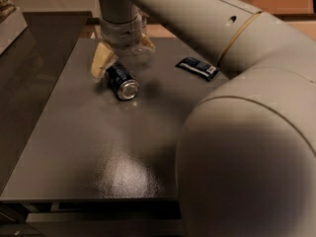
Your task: Place pepsi can upright
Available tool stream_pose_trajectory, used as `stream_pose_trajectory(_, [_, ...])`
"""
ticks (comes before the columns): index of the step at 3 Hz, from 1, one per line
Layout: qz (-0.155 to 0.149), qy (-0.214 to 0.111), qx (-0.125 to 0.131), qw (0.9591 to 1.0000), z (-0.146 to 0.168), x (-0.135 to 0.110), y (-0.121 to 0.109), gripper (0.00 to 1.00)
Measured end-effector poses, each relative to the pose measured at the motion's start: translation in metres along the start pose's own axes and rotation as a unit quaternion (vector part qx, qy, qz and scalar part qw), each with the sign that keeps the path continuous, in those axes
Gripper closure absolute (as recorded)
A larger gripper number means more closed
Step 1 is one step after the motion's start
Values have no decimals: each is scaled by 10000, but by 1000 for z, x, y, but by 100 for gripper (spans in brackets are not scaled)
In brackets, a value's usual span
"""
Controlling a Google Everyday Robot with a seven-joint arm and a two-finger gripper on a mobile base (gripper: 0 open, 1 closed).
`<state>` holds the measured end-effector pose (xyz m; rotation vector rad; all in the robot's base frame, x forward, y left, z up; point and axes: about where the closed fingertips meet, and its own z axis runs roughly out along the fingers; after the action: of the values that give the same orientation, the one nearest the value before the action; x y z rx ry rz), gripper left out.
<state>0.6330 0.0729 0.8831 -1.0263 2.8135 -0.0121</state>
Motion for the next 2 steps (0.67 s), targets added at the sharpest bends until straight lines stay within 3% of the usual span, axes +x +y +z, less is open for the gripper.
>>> stream_pose_trajectory(2, [555,255,85,9981,24,-22,-8,0])
